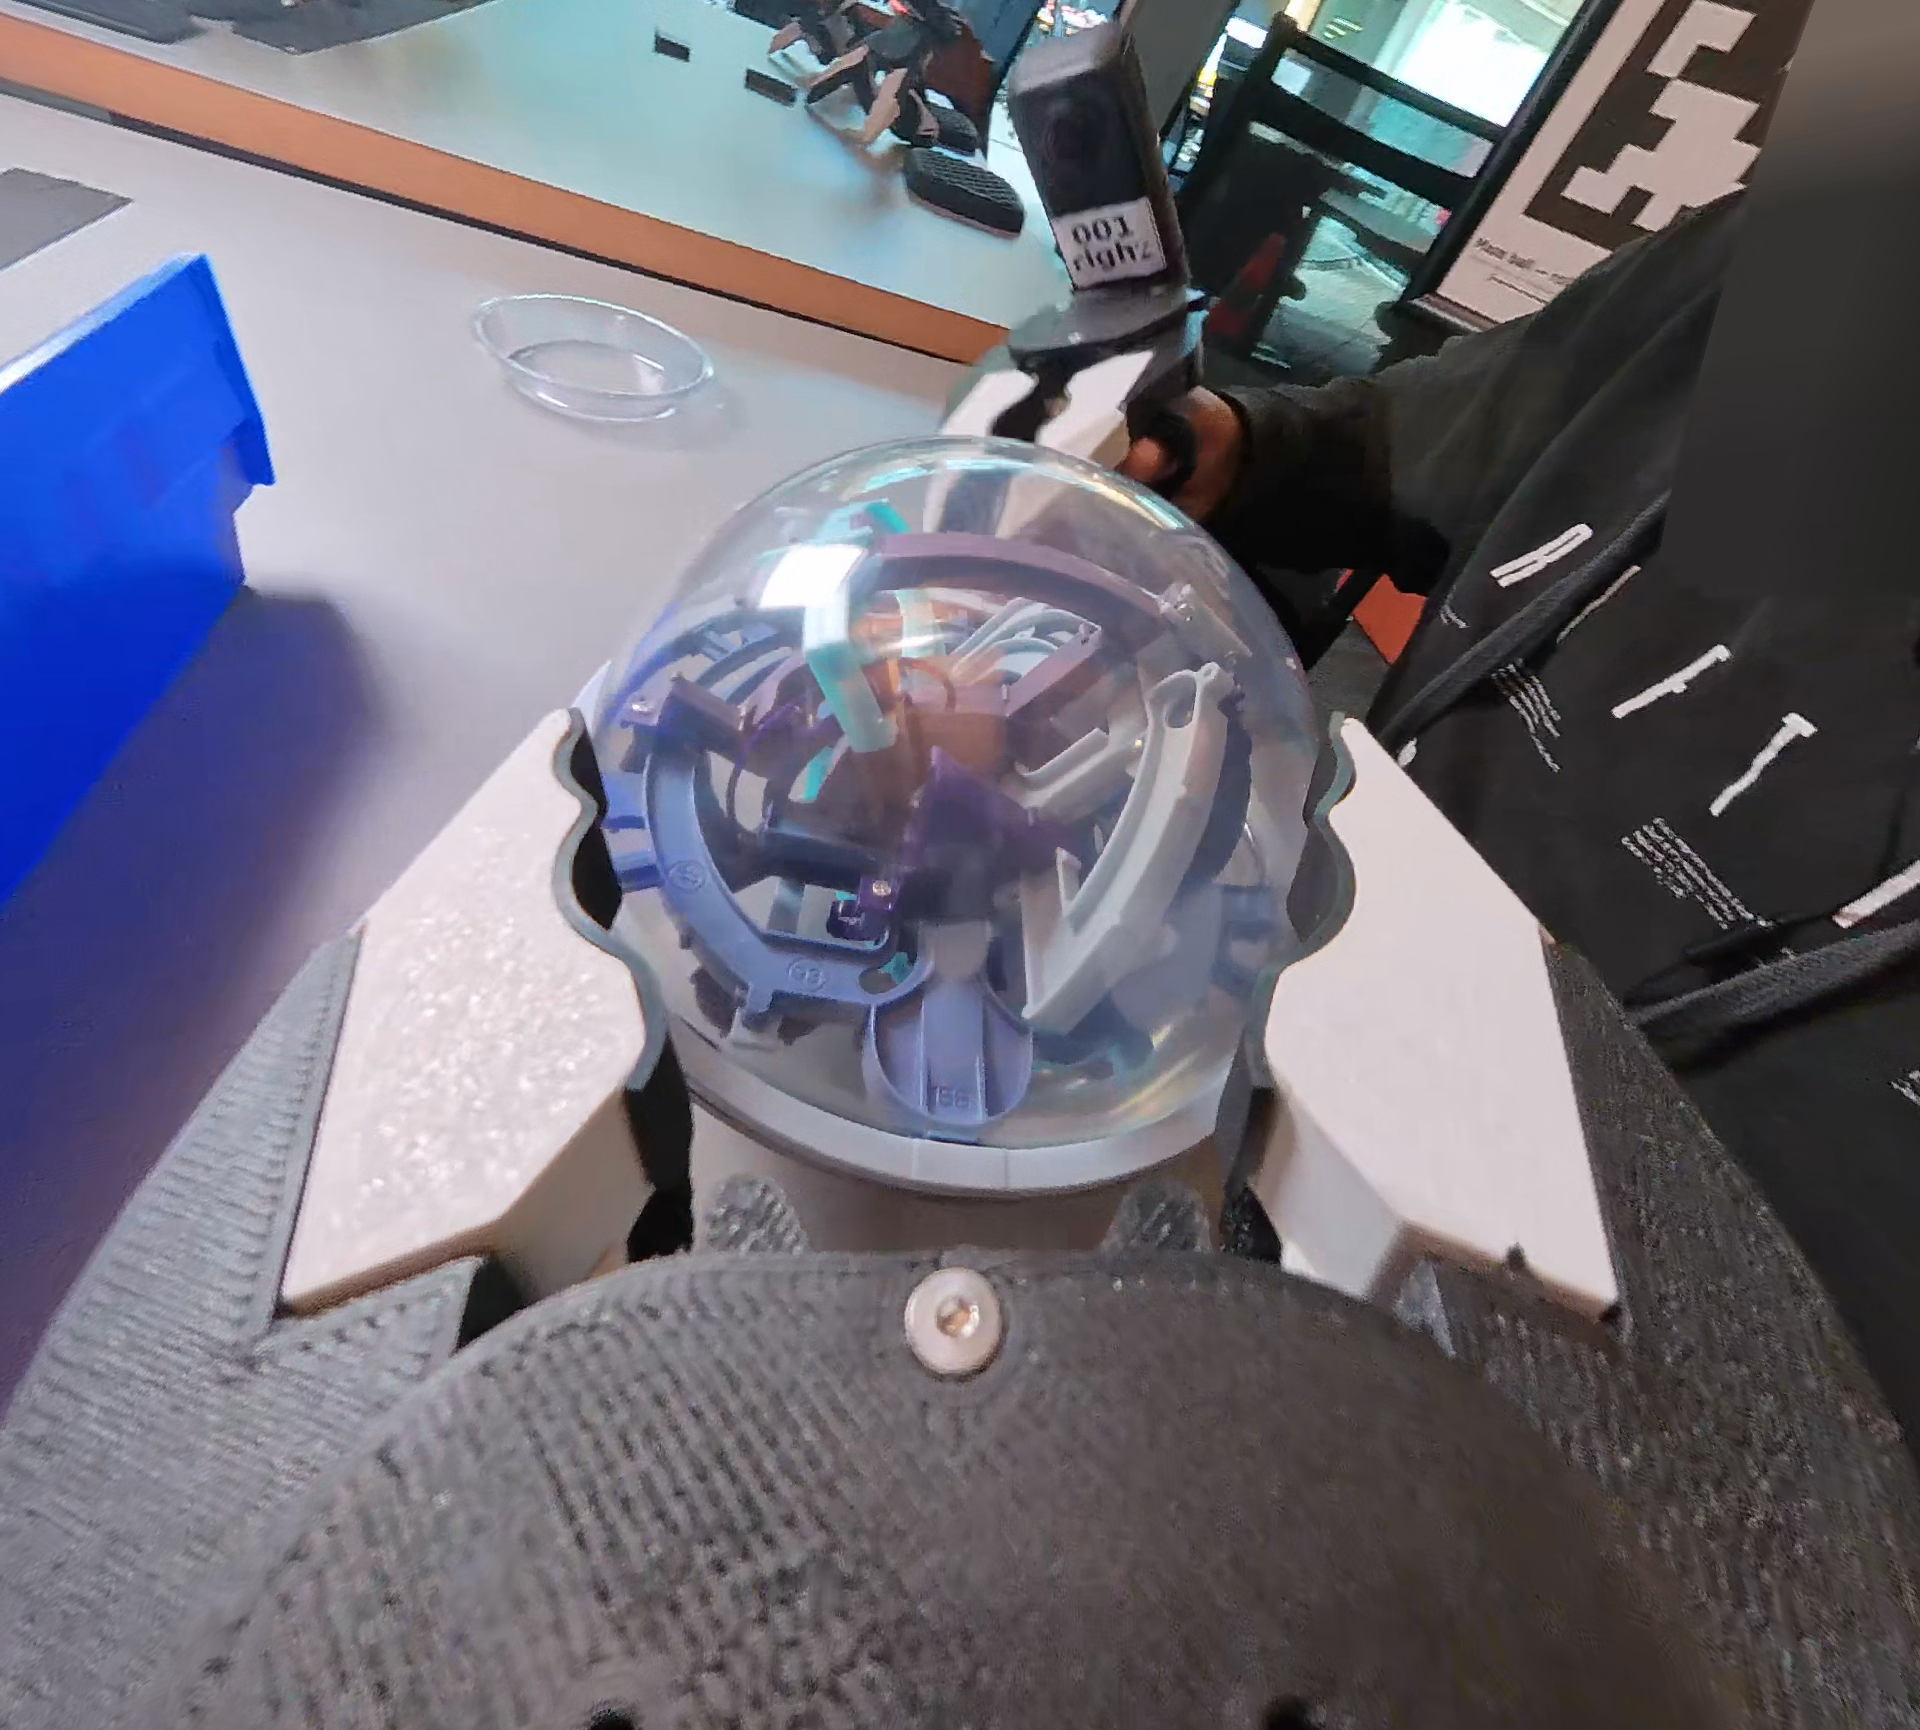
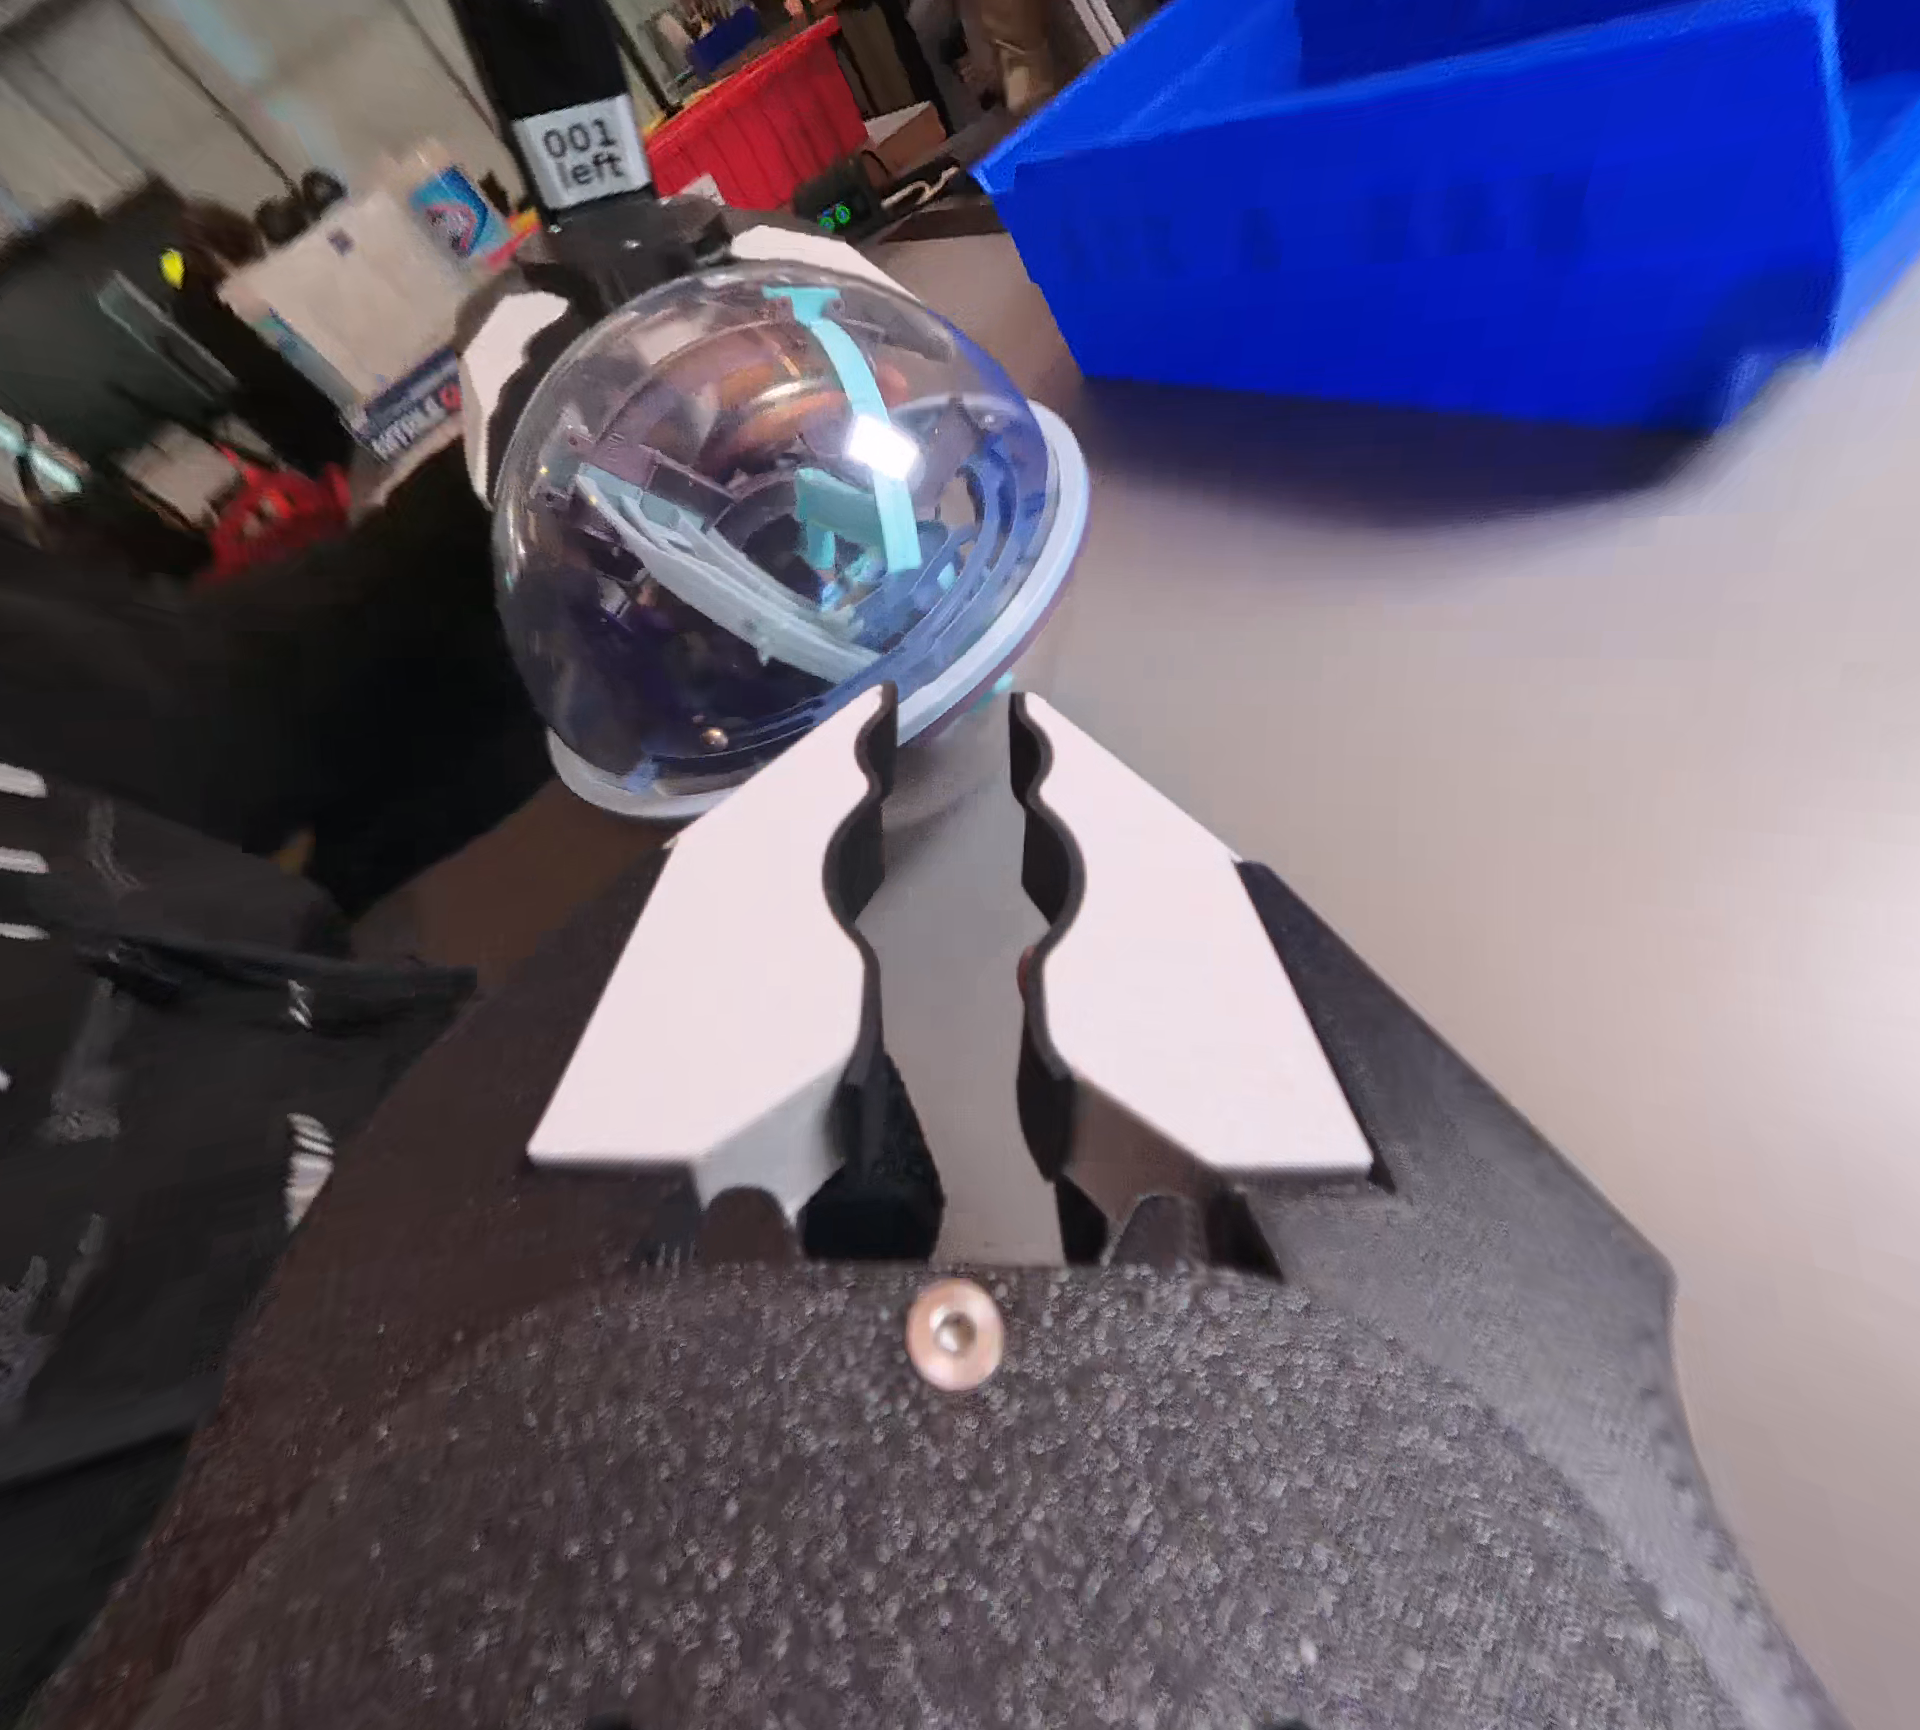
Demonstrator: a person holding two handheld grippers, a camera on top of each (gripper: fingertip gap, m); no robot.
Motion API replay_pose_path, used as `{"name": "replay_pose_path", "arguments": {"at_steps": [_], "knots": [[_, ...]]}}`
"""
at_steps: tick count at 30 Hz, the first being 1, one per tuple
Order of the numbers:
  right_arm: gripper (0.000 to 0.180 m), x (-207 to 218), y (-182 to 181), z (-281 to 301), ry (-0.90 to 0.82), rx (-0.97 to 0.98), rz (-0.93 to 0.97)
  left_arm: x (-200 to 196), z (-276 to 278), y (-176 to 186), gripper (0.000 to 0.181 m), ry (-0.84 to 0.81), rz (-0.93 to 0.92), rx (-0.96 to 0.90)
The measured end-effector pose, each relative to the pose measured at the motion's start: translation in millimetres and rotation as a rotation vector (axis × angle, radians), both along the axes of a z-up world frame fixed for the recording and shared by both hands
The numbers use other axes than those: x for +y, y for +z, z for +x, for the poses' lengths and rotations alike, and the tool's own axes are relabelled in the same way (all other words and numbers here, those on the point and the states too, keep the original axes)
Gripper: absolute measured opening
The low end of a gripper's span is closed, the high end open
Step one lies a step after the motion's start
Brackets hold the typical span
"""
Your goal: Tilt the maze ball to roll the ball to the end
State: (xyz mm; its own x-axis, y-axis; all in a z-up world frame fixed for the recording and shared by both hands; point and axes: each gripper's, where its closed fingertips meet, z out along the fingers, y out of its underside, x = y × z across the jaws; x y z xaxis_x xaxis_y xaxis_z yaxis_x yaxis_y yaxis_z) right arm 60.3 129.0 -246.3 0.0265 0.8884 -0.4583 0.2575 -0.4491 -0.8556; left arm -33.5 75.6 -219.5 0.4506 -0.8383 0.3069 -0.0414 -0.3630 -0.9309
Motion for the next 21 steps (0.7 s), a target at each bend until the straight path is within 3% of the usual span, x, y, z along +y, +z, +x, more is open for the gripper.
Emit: {"name": "replay_pose_path", "arguments": {"at_steps": [3, 7, 10, 15, 21], "knots": [[0.029, 5.6, 16.8, 1.7, 0.147, 0.067, 0.266, -4.3, 3.6, 0.0, 0.133, -0.054, 0.023, -0.001], [0.076, -18.5, 25.2, 3.1, 0.440, 0.131, 0.487, -11.6, 5.7, -1.1, 0.132, -0.140, 0.040, -0.013], [0.090, -27.9, 14.2, -10.6, 0.512, 0.067, 0.624, -12.3, 7.6, -0.7, 0.132, -0.181, 0.039, -0.019], [0.095, -44.0, 4.5, -24.5, 0.521, 0.054, 0.685, -11.6, 9.9, 2.1, 0.130, -0.182, 0.050, -0.025], [0.087, -46.9, 5.3, -20.6, 0.467, 0.070, 0.656, -12.5, -4.4, 17.4, 0.126, 0.111, 0.019, 0.019]]}}
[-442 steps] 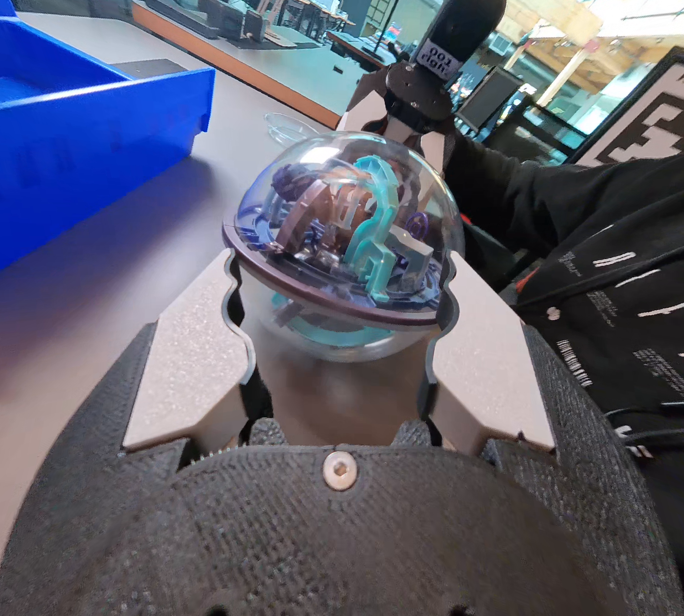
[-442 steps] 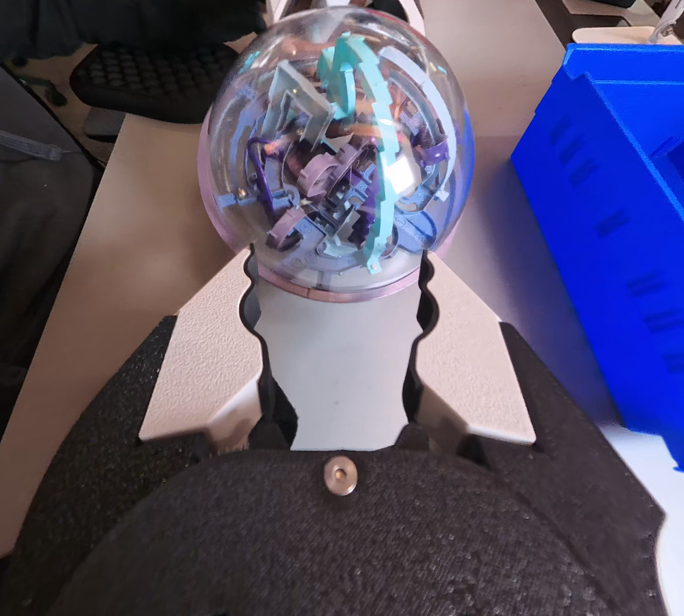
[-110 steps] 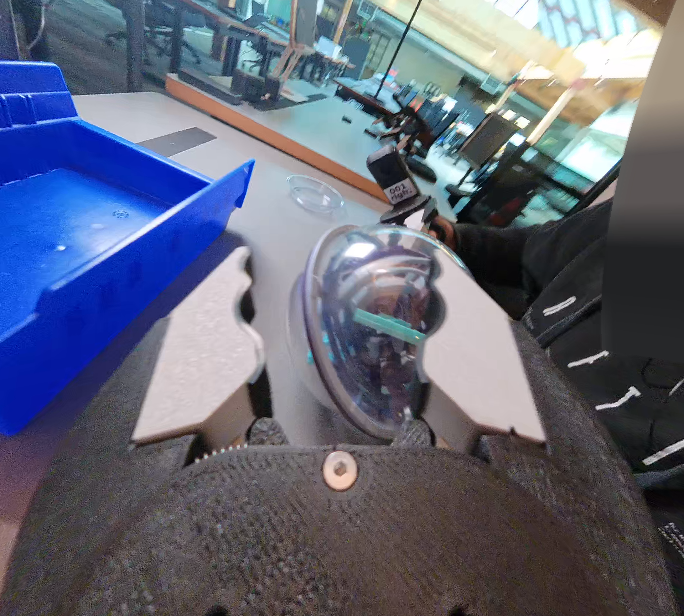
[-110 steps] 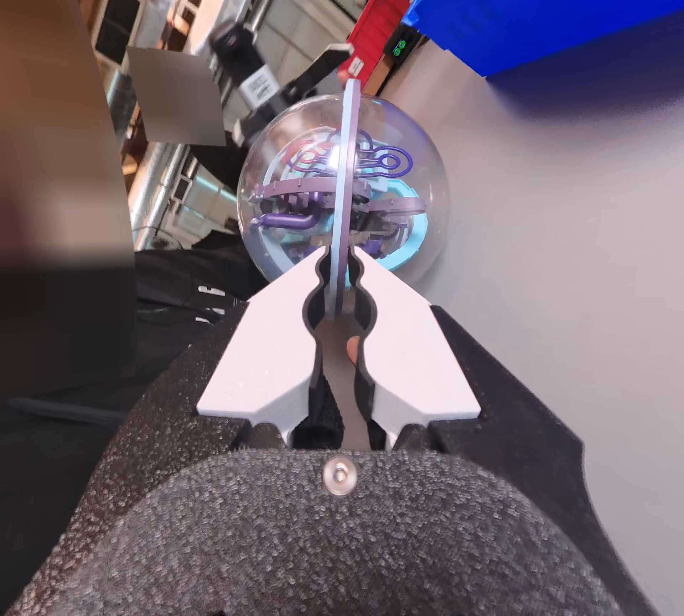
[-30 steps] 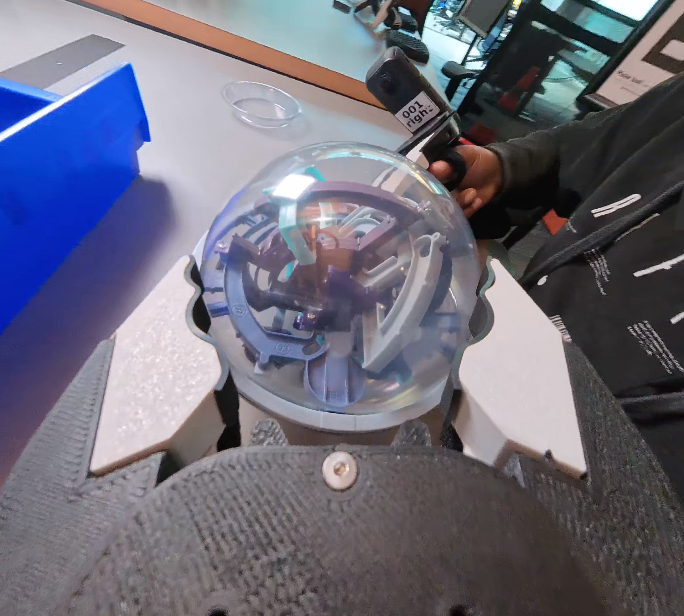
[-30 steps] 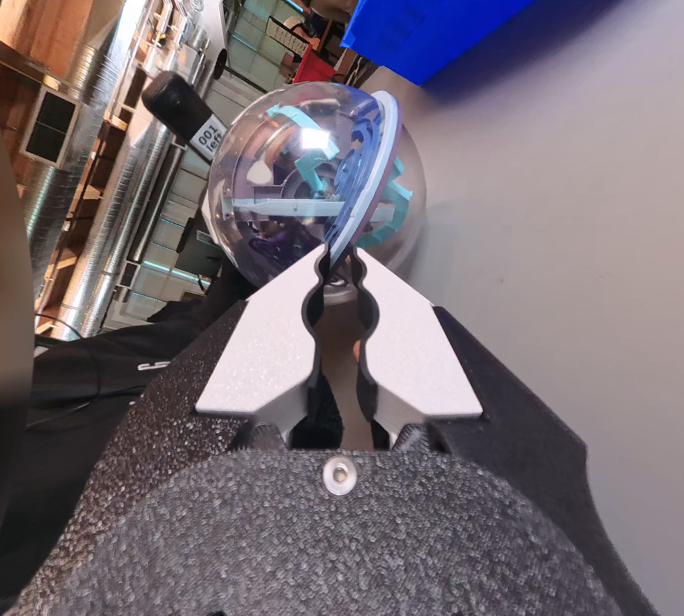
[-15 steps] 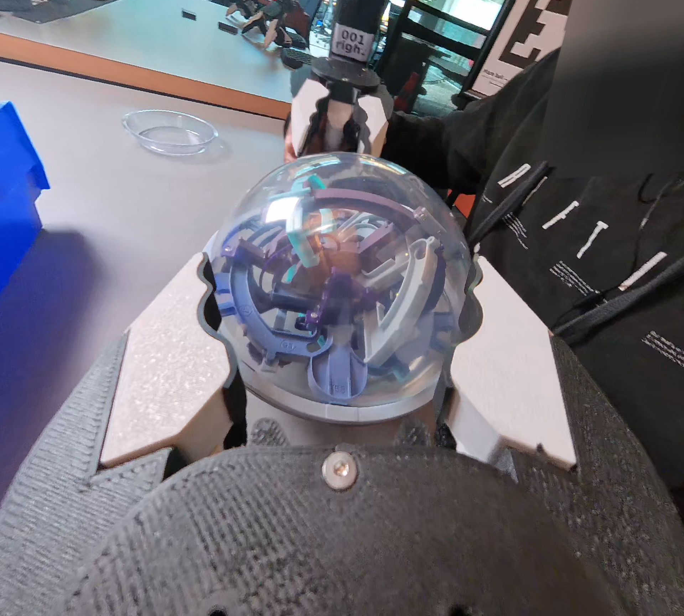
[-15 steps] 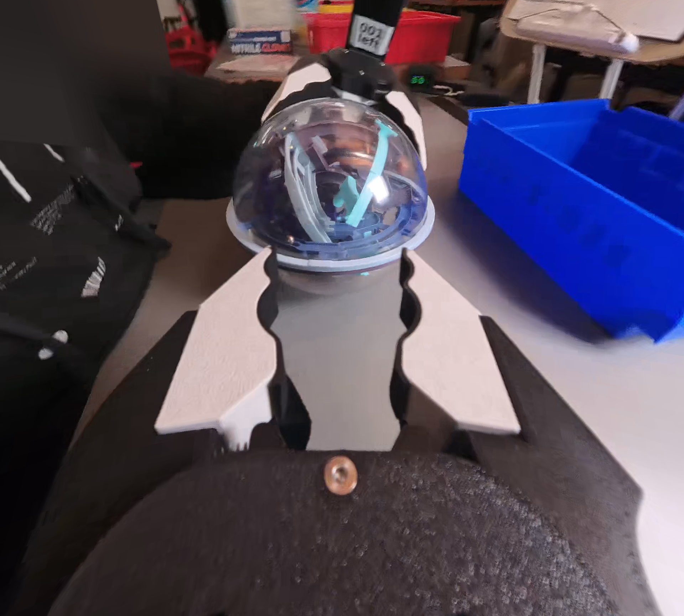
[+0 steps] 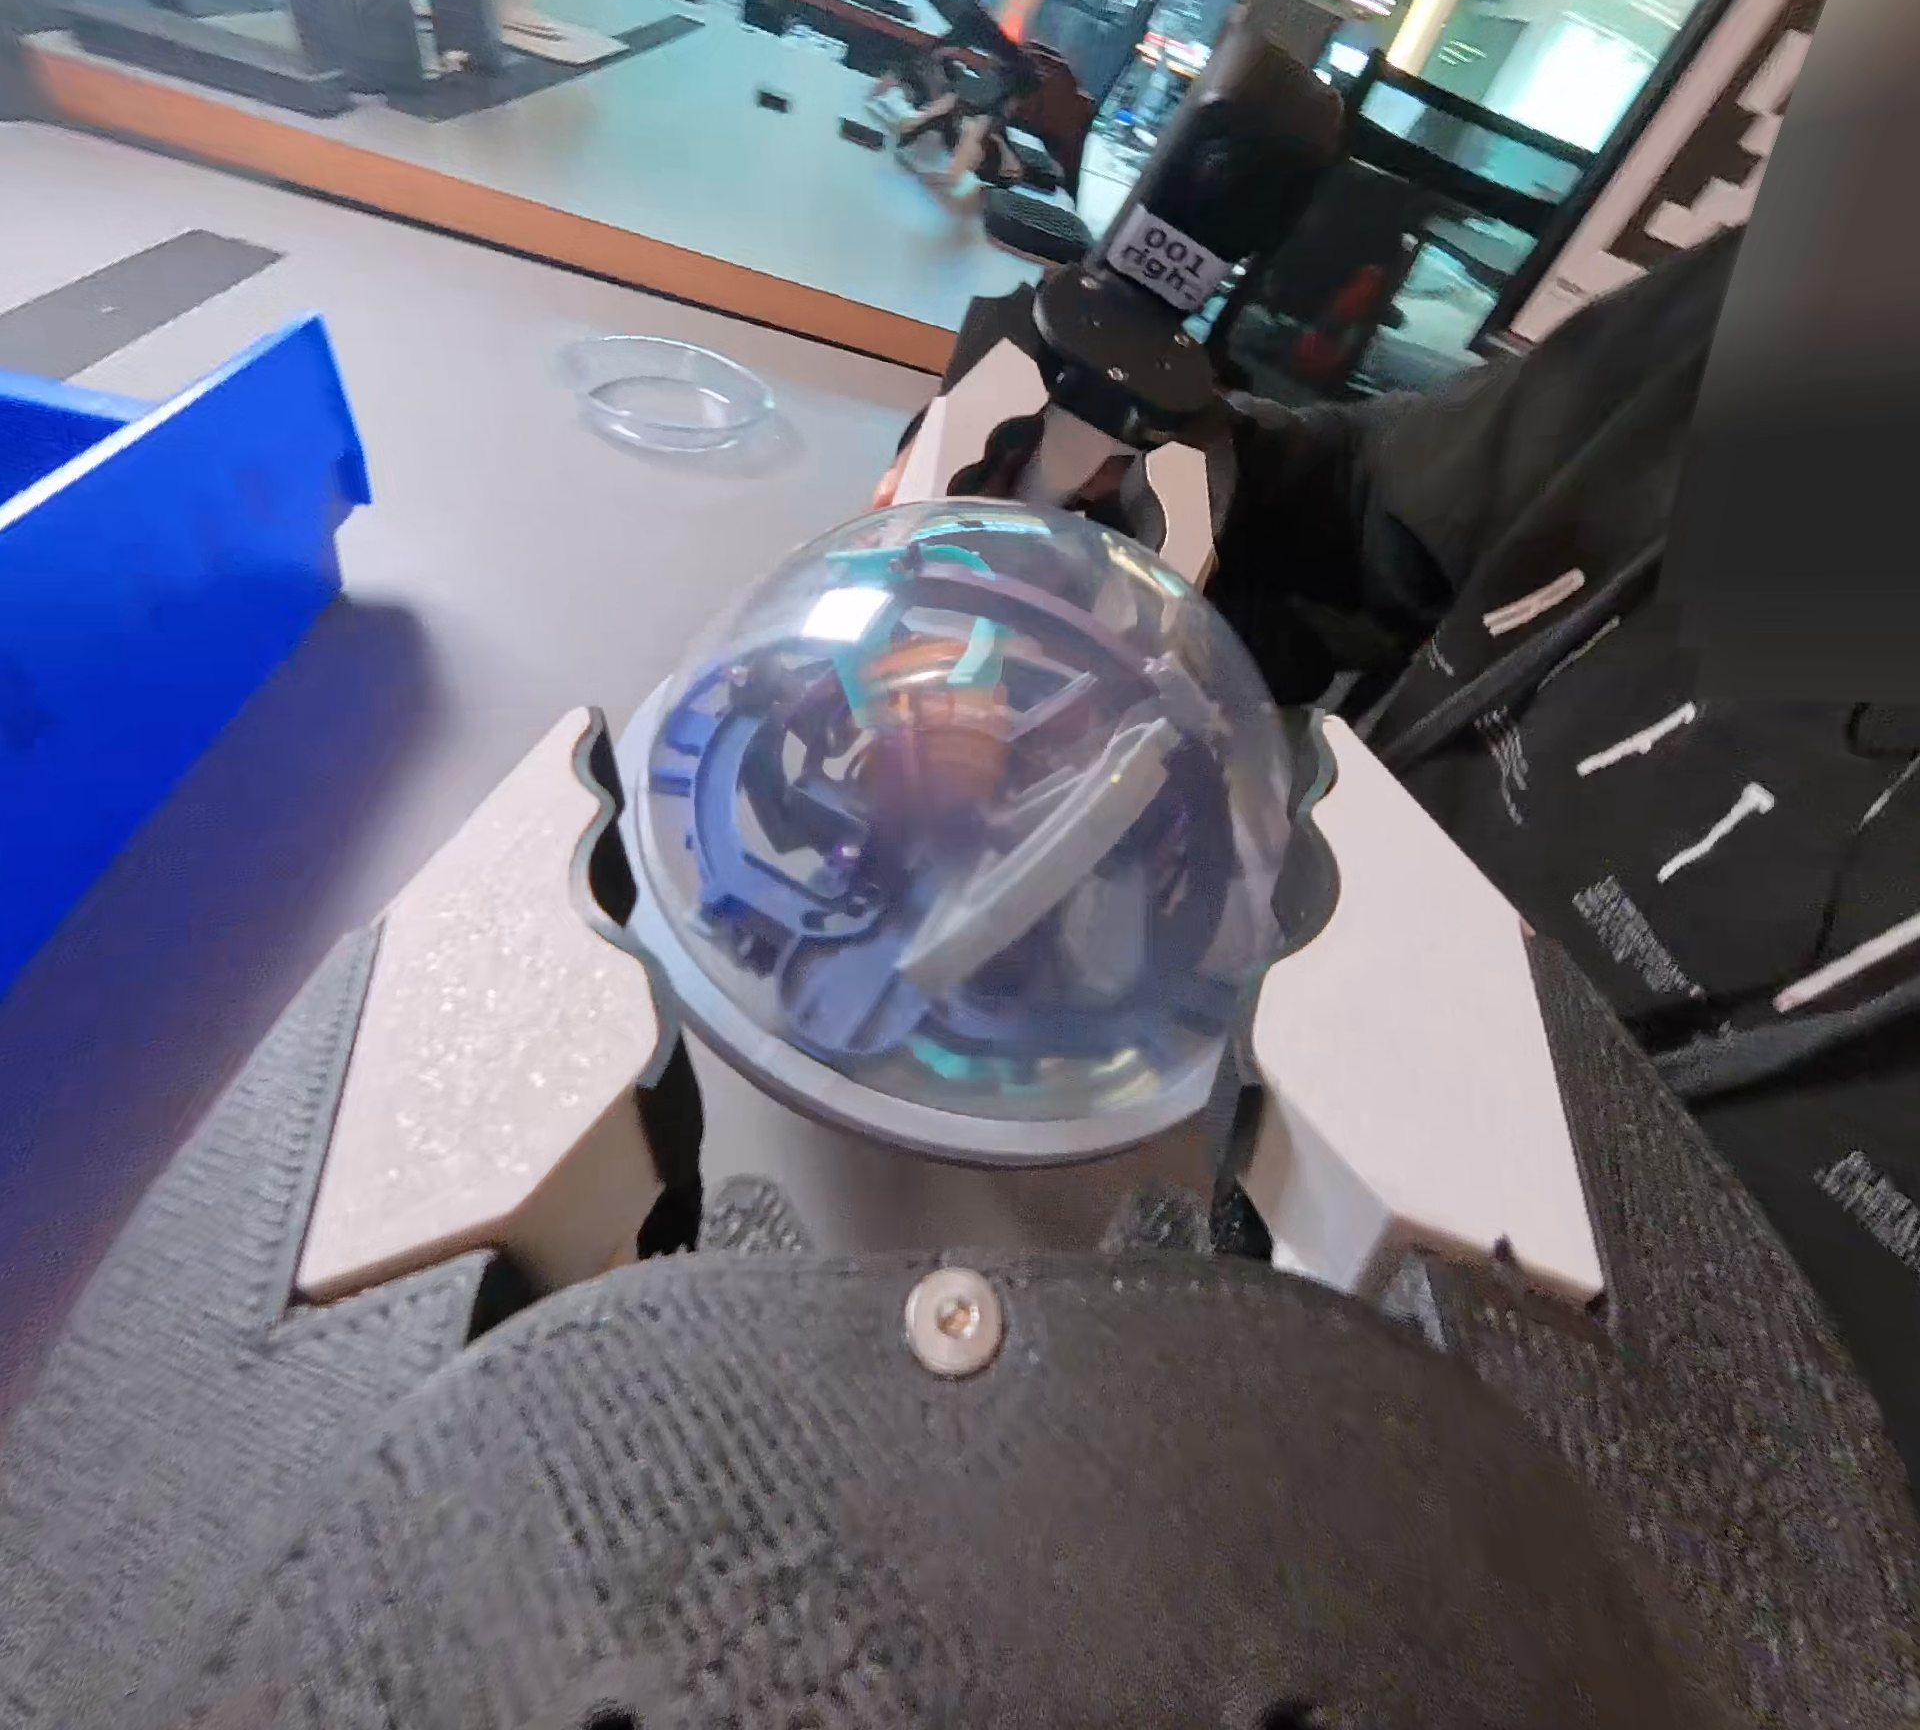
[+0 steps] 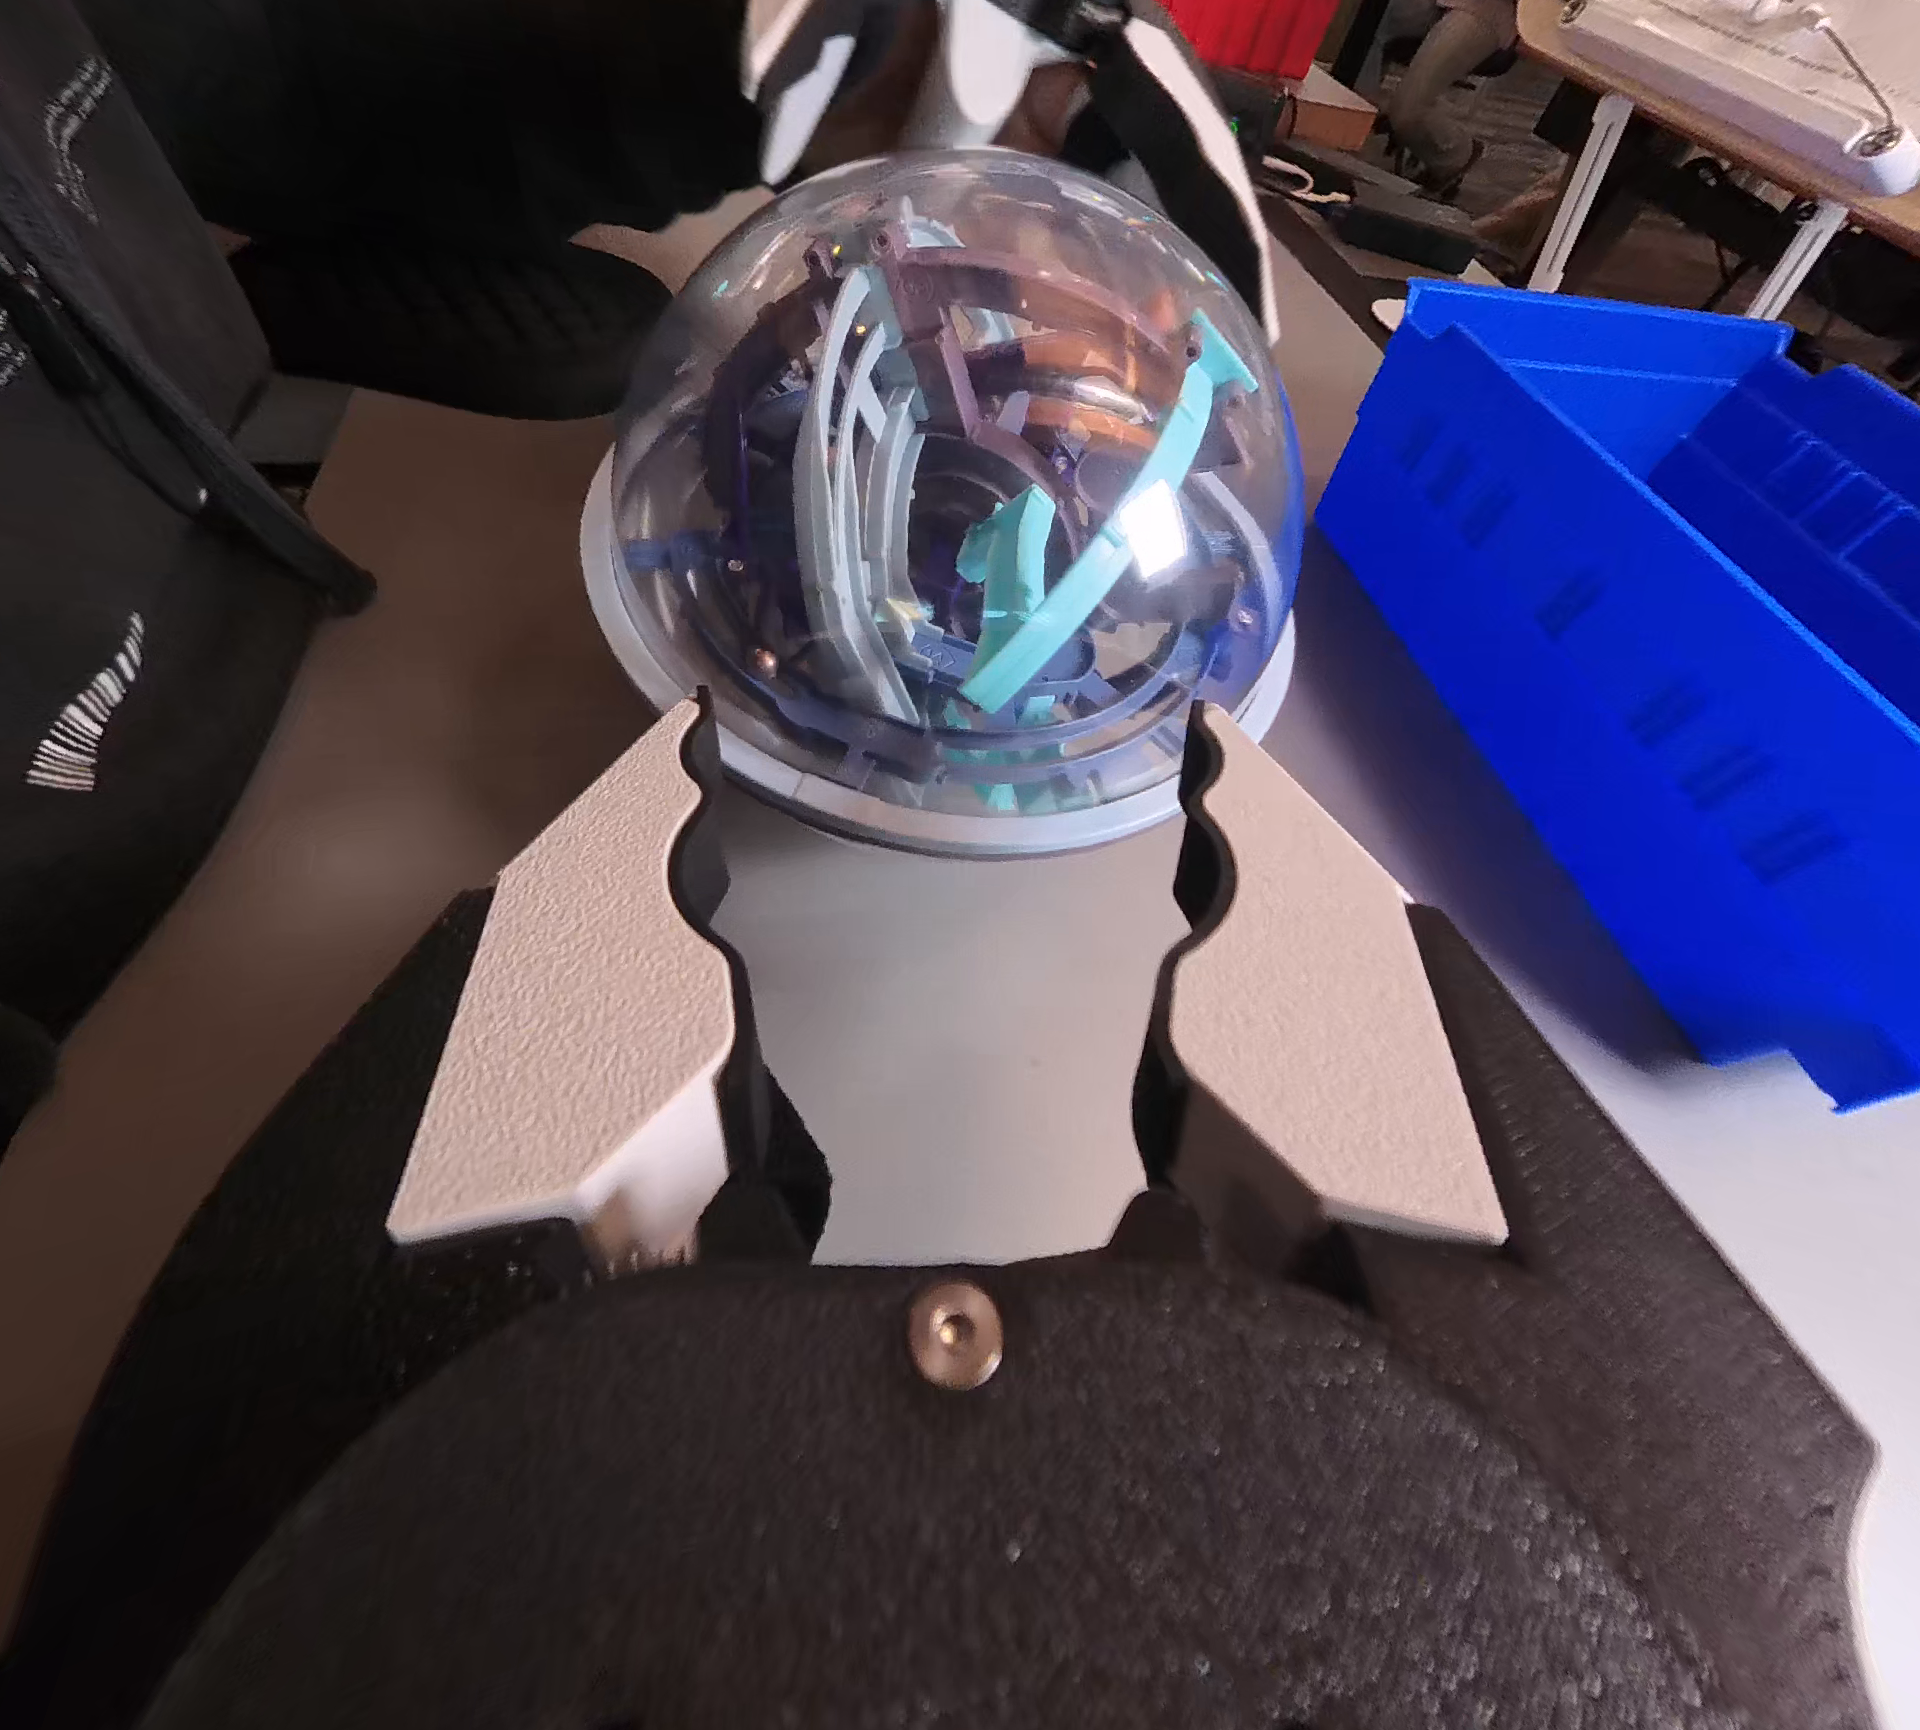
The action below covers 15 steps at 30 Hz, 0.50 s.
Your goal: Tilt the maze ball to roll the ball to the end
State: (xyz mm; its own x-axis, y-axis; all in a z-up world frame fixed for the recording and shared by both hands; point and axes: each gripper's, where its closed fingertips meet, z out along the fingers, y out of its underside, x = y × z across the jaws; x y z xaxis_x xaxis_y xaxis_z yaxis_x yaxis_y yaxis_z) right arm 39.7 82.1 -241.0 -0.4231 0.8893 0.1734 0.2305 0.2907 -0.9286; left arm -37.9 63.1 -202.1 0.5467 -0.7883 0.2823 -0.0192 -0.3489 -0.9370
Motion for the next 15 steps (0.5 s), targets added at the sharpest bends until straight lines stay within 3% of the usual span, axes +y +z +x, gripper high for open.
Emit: {"name": "replay_pose_path", "arguments": {"at_steps": [7, 15], "knots": [[0.081, -6.1, 2.8, -5.0, -0.020, 0.024, 0.001, -20.0, 12.0, -28.5, 0.149, 0.221, -0.018, 0.180], [0.068, -23.7, -4.1, 3.0, 0.000, 0.021, 0.032, -19.7, 7.7, -32.1, 0.146, 0.104, 0.006, 0.160]]}}
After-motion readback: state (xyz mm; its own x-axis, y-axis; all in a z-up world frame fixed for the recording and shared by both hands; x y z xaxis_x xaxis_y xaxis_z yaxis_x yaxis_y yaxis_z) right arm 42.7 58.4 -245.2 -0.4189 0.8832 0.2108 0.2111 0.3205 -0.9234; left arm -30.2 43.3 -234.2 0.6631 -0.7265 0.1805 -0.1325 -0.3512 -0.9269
